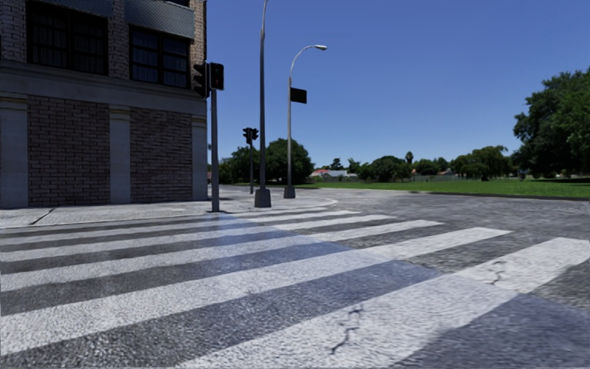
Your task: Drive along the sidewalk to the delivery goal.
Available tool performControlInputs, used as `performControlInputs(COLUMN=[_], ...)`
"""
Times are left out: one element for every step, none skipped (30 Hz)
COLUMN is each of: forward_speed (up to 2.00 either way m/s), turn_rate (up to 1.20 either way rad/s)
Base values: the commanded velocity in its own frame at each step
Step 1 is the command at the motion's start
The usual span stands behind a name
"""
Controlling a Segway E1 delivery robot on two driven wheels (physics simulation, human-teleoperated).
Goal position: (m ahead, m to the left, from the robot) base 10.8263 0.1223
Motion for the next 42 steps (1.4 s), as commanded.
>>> performControlInputs(forward_speed=[1.65,1.65,1.65,1.65,1.65,1.65,1.65,1.65,1.65,1.65,1.65,1.65,1.65,1.65,1.65,1.65,1.65,1.65,1.65,1.65,1.65,1.65,1.65,1.65,1.65,1.65,1.65,1.65,1.65,1.65,1.65,1.65,1.64,1.64,1.64,1.64,1.64,1.64,1.64,1.64,1.64,1.64], turn_rate=[0.44,0.44,0.44,0.45,0.47,0.47,0.47,0.47,0.47,0.48,0.48,0.48,0.48,0.48,0.48,0.48,0.48,0.48,0.48,0.48,0.48,0.48,0.48,0.48,0.48,0.48,0.48,0.48,0.48,0.48,0.48,0.48,0.48,0.48,0.48,0.48,0.48,0.48,0.48,0.48,0.48,0.48])
